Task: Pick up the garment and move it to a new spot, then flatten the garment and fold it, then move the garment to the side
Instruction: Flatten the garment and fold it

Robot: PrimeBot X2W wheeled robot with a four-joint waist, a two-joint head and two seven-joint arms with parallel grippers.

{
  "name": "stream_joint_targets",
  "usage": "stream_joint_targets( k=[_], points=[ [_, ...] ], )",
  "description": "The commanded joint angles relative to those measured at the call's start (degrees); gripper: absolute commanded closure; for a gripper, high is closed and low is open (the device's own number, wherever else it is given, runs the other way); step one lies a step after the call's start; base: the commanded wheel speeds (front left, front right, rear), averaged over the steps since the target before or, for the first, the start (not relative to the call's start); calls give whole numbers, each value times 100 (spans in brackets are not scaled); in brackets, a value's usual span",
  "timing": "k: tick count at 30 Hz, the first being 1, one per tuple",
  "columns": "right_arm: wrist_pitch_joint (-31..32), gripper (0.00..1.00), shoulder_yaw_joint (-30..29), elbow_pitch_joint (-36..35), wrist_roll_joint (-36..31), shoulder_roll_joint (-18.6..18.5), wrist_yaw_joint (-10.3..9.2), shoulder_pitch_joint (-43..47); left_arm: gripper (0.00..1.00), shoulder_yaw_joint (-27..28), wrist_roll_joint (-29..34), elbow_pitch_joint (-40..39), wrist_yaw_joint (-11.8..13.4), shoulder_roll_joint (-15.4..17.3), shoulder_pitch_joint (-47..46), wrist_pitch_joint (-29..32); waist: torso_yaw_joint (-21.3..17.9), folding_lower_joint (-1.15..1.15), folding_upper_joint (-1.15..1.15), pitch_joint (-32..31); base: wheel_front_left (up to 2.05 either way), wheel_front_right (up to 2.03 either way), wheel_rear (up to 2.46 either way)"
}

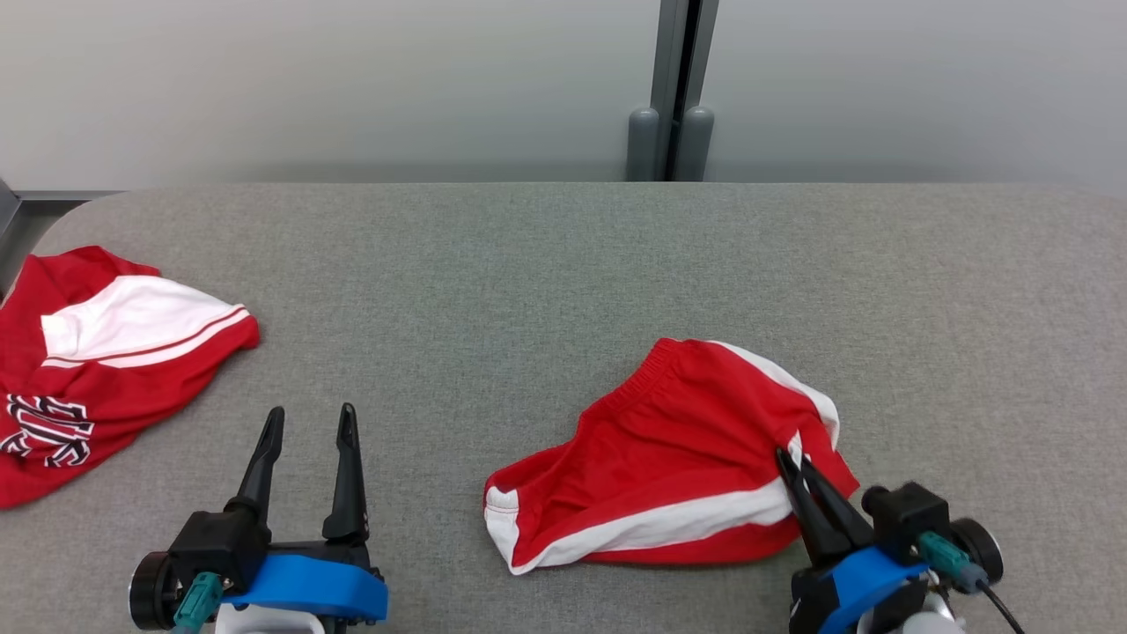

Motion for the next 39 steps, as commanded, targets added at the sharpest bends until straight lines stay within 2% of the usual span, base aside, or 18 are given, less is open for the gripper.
stream_joint_targets(
  k=[1,2,3,5,23,29,39],
  points=[
    [-20,100,-164,-301,-57,91,1,413,0,26,5,-6,-20,-3,67,-17,-45,1,0,-34,0,0,0],
    [-20,100,-227,-420,-49,127,1,581,0,35,1,-13,-24,-5,82,-17,-64,1,0,-43,0,0,0],
    [-21,91,-289,-509,-77,152,1,739,0,32,4,-7,-31,-4,102,-17,-77,1,0,-59,0,0,0],
    [-21,0,-367,-672,-38,205,1,938,0,16,16,-4,-33,-4,148,-17,-100,1,0,-92,0,0,0],
    [-21,0,-928,-2419,51,313,1,1501,0,23,93,7,-75,-3,293,-17,-109,1,0,-385,0,0,0],
    [-21,0,-860,-2604,17,313,1,1761,0,70,114,-22,-83,-3,373,-17,-59,1,0,-418,0,0,0],
    [-21,0,-809,-2525,16,312,1,1735,0,163,162,-12,-110,-3,296,-17,-24,1,0,-354,0,0,0]
  ],
)
